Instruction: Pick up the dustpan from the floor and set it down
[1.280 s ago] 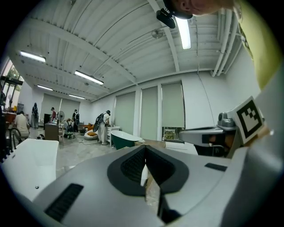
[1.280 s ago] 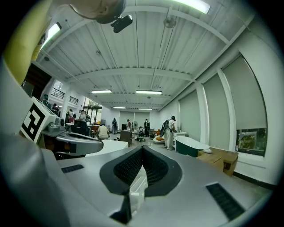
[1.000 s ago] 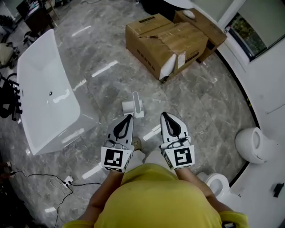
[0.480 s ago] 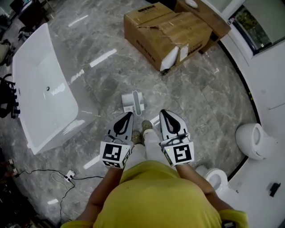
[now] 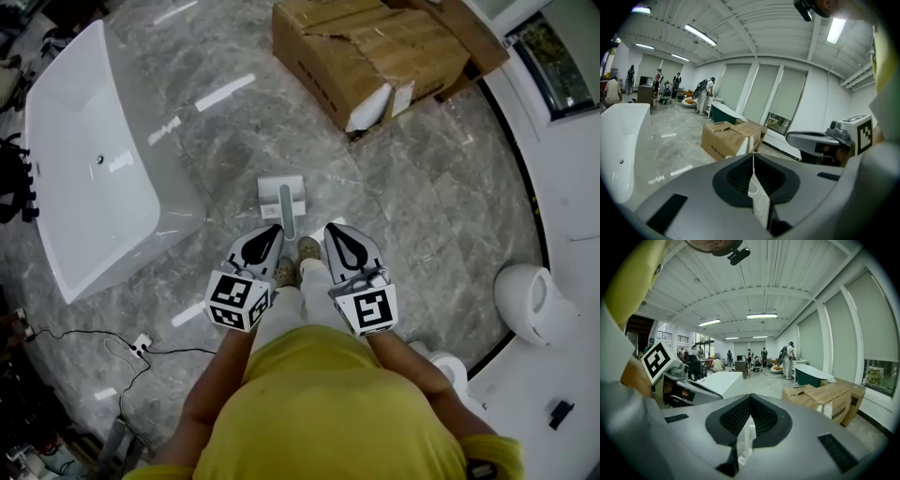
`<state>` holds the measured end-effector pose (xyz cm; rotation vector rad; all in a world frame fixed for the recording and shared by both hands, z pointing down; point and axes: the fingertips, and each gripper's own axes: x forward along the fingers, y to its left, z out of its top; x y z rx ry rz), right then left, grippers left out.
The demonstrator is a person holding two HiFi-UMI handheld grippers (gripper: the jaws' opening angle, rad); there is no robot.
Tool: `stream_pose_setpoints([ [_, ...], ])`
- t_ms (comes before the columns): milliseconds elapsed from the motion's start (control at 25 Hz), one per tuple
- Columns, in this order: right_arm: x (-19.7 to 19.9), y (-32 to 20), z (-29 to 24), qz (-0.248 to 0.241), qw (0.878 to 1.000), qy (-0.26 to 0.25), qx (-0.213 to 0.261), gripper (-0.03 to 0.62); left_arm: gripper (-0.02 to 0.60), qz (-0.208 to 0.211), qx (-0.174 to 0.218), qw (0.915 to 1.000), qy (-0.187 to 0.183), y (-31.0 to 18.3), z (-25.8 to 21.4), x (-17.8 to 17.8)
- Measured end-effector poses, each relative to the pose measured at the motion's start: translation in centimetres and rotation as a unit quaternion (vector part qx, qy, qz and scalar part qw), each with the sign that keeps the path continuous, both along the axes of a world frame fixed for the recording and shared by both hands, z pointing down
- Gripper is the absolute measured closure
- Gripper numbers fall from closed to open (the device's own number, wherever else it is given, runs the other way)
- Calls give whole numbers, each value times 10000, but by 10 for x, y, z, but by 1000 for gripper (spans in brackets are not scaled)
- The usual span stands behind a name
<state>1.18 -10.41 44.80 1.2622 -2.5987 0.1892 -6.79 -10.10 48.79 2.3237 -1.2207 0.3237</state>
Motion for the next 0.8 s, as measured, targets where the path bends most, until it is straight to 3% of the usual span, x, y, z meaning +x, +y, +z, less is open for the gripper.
stream_pose_setpoints([
  [160,-2,-5,16,-145,9996,129,-217,583,520,130,-454,9988,154,-5,24,4],
  [440,-1,-18,26,-248,9988,217,-355,583,350,431,-1224,9892,677,-15,59,11],
  [560,1,-24,29,-243,9983,285,-437,583,256,597,-1629,9809,882,-18,77,16],
  [720,1,-30,29,-205,9986,259,-413,583,243,764,-2136,9616,1545,-17,95,24],
  [800,1,-31,30,-207,9984,289,-442,583,242,942,-2252,9548,1696,-16,101,28],
])
